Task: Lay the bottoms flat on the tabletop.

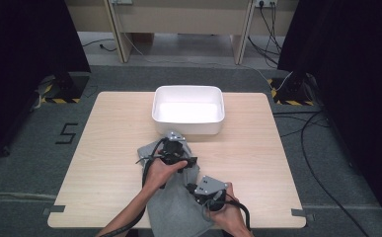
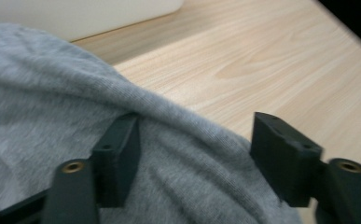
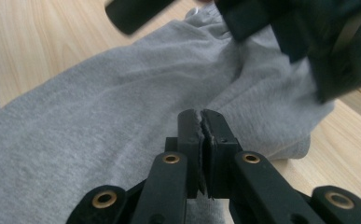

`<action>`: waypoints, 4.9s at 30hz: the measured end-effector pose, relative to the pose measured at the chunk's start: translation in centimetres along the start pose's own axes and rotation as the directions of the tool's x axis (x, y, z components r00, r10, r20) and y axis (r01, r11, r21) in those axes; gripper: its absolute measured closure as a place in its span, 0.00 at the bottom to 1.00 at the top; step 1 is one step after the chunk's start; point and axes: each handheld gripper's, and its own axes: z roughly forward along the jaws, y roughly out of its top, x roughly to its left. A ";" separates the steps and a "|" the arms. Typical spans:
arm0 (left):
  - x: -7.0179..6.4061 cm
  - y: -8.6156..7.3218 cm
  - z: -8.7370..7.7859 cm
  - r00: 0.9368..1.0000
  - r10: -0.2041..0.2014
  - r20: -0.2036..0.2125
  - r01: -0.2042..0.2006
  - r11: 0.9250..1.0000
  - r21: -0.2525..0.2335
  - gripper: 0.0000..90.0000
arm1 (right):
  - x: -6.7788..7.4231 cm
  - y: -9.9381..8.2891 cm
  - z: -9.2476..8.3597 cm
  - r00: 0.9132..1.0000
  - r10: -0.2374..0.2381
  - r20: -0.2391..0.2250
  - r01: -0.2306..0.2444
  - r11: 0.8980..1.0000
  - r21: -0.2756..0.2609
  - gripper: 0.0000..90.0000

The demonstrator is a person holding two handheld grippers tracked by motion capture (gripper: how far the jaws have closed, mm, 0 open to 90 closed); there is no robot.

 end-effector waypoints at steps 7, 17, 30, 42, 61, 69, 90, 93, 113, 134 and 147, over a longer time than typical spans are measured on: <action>-0.5 -0.6 0.3 0.992 0.127 -0.015 -0.128 0.992 -0.005 0.97 | -0.1 -0.1 0.0 0.998 0.055 -0.034 -0.055 0.998 -0.015 0.86; 1.6 -1.2 -7.6 0.990 0.128 0.061 -0.120 0.985 -0.121 0.97 | -5.3 -0.1 -2.9 0.958 0.288 0.015 -0.286 0.956 -0.059 0.53; 4.7 -3.8 -11.8 0.993 0.078 0.093 -0.059 0.980 -0.191 0.97 | -7.5 0.6 4.9 0.945 0.324 -0.039 -0.313 0.933 0.180 0.44; 5.4 -4.4 -11.9 0.994 0.071 0.077 -0.054 0.978 -0.203 0.97 | -7.2 2.4 8.8 0.962 0.251 -0.103 -0.232 0.958 0.167 0.94; 6.0 -6.5 -9.5 0.997 -0.025 0.076 0.039 0.983 -0.180 0.61 | -11.5 6.5 -2.5 0.977 0.207 0.057 -0.206 0.978 -0.035 0.98; 4.0 -11.0 -6.7 0.995 0.075 -0.059 -0.076 0.997 -0.006 0.45 | -12.8 4.5 -2.9 0.964 0.245 0.101 -0.245 0.969 -0.008 0.97; 5.3 -12.2 -8.4 0.978 0.101 -0.184 -0.113 0.992 -0.051 0.45 | -17.8 -1.1 -6.1 0.892 0.347 0.289 -0.388 0.916 0.097 0.71; 3.5 -13.0 -8.7 0.979 0.117 -0.170 -0.127 0.991 -0.049 0.41 | -16.9 -1.3 -6.0 0.872 0.375 0.313 -0.416 0.906 0.073 0.57; 0.6 -14.8 -7.0 0.977 0.147 -0.158 -0.152 0.988 -0.020 0.35 | -8.3 -6.3 -2.9 0.830 0.437 0.347 -0.492 0.867 0.082 0.42; 4.5 -15.1 -9.2 0.964 0.219 -0.152 -0.216 0.976 0.037 0.40 | -15.1 -7.9 -10.9 0.845 0.345 0.408 -0.403 0.913 0.063 0.92; 3.3 -17.2 -10.4 0.972 0.160 -0.173 -0.163 0.987 -0.005 0.35 | -11.7 -9.7 -10.3 0.819 0.429 0.381 -0.505 0.854 0.125 0.51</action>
